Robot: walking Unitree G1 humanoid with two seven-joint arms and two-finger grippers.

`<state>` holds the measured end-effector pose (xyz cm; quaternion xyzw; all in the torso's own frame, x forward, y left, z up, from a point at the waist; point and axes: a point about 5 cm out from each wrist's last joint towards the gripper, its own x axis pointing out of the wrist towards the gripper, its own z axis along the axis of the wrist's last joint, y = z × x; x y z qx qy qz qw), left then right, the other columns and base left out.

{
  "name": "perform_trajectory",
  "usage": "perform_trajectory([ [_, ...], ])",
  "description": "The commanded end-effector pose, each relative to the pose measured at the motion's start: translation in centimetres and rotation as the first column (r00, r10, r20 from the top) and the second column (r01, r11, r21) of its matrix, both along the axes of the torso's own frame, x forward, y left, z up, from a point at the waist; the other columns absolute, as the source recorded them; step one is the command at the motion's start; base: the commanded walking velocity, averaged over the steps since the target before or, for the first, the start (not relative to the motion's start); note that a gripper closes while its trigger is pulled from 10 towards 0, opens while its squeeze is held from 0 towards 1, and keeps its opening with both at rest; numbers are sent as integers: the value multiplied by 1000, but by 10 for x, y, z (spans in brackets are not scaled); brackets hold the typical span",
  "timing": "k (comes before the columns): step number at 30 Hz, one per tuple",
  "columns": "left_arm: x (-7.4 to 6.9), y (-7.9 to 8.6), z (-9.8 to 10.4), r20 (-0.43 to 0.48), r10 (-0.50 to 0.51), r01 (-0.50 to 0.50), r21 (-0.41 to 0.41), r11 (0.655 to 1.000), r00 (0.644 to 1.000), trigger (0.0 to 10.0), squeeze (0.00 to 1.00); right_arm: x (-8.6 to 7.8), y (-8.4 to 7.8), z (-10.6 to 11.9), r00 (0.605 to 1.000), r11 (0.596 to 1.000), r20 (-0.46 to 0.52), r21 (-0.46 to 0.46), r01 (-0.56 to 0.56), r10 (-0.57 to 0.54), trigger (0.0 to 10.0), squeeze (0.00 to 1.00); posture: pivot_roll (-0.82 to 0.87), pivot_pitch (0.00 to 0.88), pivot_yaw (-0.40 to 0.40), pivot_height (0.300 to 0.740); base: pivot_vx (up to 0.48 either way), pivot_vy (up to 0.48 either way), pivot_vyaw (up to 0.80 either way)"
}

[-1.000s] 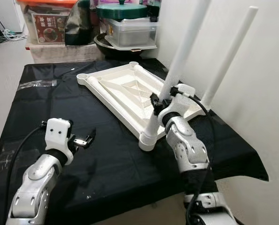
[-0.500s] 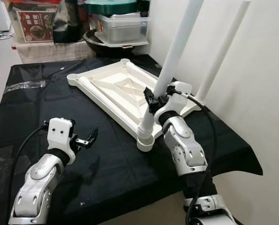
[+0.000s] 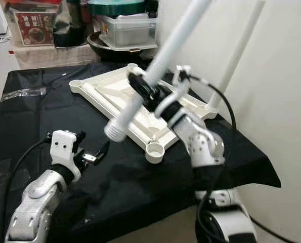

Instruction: Building children table

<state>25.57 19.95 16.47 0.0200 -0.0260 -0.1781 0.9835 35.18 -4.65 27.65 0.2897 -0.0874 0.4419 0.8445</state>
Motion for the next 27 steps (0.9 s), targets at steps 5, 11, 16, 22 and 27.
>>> perform_trajectory([
  [5,-23,11,0,-41,-67,68,24,997,997,10000,0,4,-14,11,997,997,33,45,-68,67,0,0,126,0,-119,740,0,0,0],
  [11,-30,24,1,-48,-42,43,23,999,998,10000,0,2,-9,12,992,992,47,52,-117,114,0,0,134,0,-117,740,0,0,0],
  [16,-31,18,4,-52,-97,98,12,995,994,10000,0,-2,-4,9,988,988,53,42,-148,146,0,0,136,0,-115,740,0,0,0],
  [22,-30,12,7,-53,-152,153,7,988,987,10000,0,-3,-2,9,983,984,63,41,-175,172,0,0,134,0,-108,740,0,0,0],
  [27,-29,0,11,-61,-265,266,14,964,962,10000,0,-8,1,7,968,972,96,16,-236,234,0,0,135,0,-107,740,0,0,0],
])
